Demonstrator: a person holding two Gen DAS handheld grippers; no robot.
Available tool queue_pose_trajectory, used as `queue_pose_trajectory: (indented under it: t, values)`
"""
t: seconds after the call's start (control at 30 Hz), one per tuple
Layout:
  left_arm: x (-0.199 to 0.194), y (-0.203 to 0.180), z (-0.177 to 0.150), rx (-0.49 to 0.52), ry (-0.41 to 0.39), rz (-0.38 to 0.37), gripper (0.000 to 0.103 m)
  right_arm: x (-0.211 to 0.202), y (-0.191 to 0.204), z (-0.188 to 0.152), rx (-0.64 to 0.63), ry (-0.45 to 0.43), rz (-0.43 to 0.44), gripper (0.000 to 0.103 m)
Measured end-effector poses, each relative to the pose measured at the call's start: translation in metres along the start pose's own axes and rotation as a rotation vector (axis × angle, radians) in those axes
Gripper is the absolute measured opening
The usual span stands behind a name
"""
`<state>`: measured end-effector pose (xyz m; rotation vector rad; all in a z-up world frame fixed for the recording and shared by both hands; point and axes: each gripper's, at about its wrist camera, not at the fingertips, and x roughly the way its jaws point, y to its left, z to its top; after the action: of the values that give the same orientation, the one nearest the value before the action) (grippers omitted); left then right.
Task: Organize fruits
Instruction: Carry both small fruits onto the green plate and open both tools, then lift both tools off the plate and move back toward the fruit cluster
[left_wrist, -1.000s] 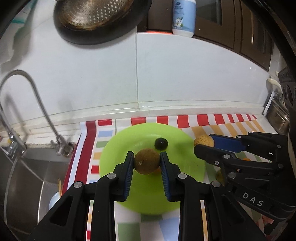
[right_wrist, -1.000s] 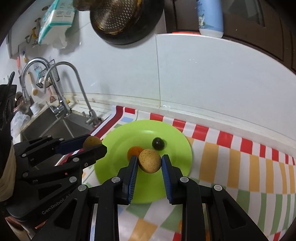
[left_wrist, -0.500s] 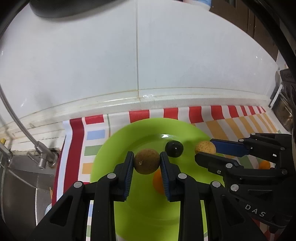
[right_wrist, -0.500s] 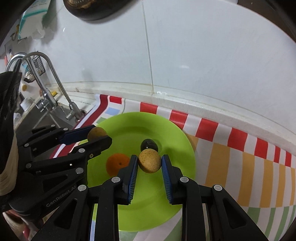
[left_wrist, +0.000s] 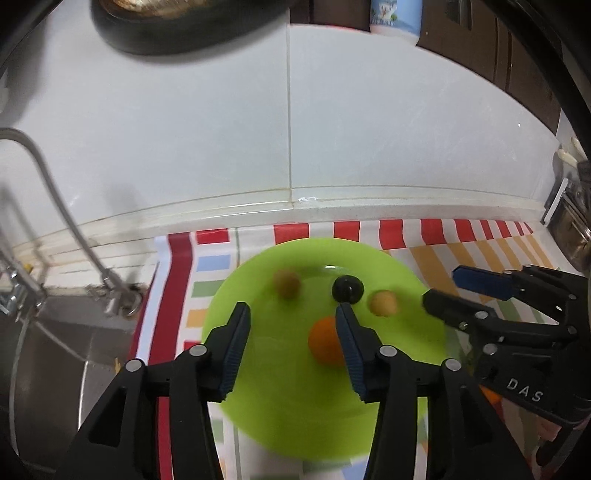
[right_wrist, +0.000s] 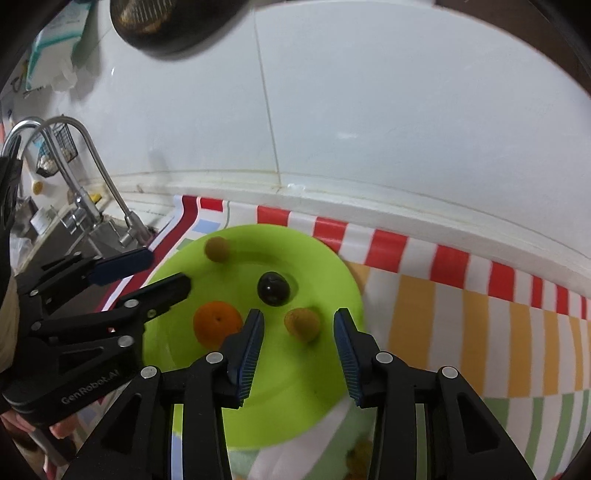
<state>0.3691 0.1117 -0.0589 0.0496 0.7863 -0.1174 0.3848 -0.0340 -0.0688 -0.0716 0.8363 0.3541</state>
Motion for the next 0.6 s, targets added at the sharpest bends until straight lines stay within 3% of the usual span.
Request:
queue_pose_trajectory:
  t: [0.3, 0.6]
  values:
    - [-0.069, -0.026, -0.014, 0.012, -0.116, 0.053, 0.069, -0.067, -0.001, -0.022, 0.027, -0.110, 0.000, 0.057]
    - [-0.109, -0.049, -0.035, 0.003, -0.137, 0.057, 0.082, -0.122, -0.009, -0.052, 0.035, -0.176, -0.053, 0.058]
